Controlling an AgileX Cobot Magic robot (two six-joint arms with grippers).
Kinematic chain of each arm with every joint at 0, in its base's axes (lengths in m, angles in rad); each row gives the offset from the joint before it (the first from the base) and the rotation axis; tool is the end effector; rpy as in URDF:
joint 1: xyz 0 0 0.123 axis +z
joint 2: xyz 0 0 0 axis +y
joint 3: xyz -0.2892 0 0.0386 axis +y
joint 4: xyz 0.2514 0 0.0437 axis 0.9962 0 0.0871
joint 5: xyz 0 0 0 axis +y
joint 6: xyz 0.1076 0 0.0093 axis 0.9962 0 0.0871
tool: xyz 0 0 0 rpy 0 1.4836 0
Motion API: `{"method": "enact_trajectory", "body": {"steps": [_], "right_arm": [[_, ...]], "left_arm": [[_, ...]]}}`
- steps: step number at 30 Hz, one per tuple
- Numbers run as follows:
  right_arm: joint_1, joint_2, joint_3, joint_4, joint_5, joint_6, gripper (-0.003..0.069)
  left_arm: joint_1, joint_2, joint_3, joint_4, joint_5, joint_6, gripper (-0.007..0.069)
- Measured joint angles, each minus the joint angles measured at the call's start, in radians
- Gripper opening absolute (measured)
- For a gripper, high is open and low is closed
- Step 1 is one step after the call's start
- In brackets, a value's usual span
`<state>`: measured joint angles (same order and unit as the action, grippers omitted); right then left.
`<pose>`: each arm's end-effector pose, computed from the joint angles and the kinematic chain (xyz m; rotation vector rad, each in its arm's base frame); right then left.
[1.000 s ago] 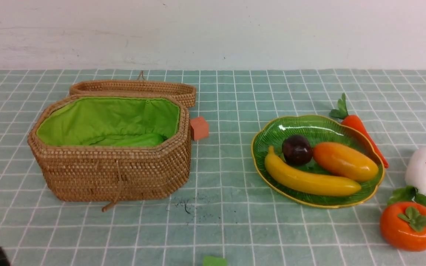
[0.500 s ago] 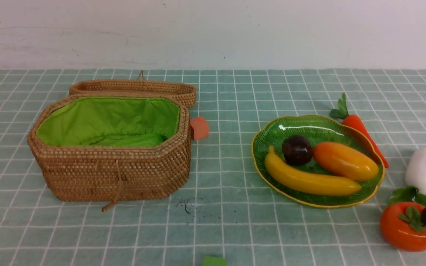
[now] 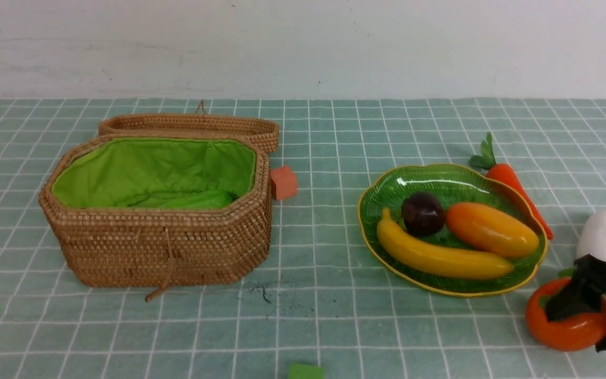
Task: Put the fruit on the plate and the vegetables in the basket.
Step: Grab a tomato with your right arm and place it on the plate on the right.
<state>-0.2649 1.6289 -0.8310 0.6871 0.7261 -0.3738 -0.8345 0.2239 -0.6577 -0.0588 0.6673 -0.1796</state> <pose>0.2890 -0.0312 0.1653 0.5355 2.7548 0.6028 0.0260 -0.0346 0.3544 0.5618 1.6949 -0.8082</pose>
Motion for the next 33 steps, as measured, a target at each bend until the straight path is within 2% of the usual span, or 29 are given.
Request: {"method": "enact_trajectory", "body": {"steps": [3, 8, 10, 13, 17, 21, 24, 29, 33], "right_arm": [[0.011, 0.002, 0.000, -0.012, -0.015, -0.013, 0.0514], [0.016, -0.014, -0.004, -0.063, -0.003, 0.006, 0.0511], [0.016, -0.052, -0.016, -0.123, 0.047, 0.070, 0.0511], [0.025, -0.112, -0.055, -0.143, 0.087, 0.122, 0.0511], [0.124, -0.142, -0.208, -0.132, 0.018, 0.101, 0.0511], [0.212, 0.003, -0.386, -0.118, -0.082, 0.062, 0.0511], [0.241, 0.151, -0.521, -0.115, -0.126, 0.020, 0.0511], [0.272, 0.343, -0.701, -0.090, -0.113, -0.024, 0.0513], [0.287, 0.446, -0.794, -0.090, -0.063, -0.035, 0.0603]], "left_arm": [[0.000, 0.000, 0.000, 0.000, 0.000, -0.001, -0.0013], [0.000, 0.000, 0.000, 0.001, 0.000, -0.002, -0.0013], [0.000, 0.000, 0.000, 0.004, -0.005, -0.002, -0.0013], [0.000, 0.000, 0.000, 0.008, -0.024, -0.002, -0.0013], [0.000, 0.023, 0.000, 0.016, -0.097, -0.003, -0.0013], [0.000, 0.071, 0.000, 0.016, -0.105, -0.003, -0.0013], [0.000, 0.100, 0.000, 0.016, -0.105, -0.003, -0.0013], [0.000, 0.126, 0.000, 0.016, -0.106, -0.003, -0.0013], [0.000, 0.129, 0.000, 0.016, -0.106, -0.003, -0.0013]]}}
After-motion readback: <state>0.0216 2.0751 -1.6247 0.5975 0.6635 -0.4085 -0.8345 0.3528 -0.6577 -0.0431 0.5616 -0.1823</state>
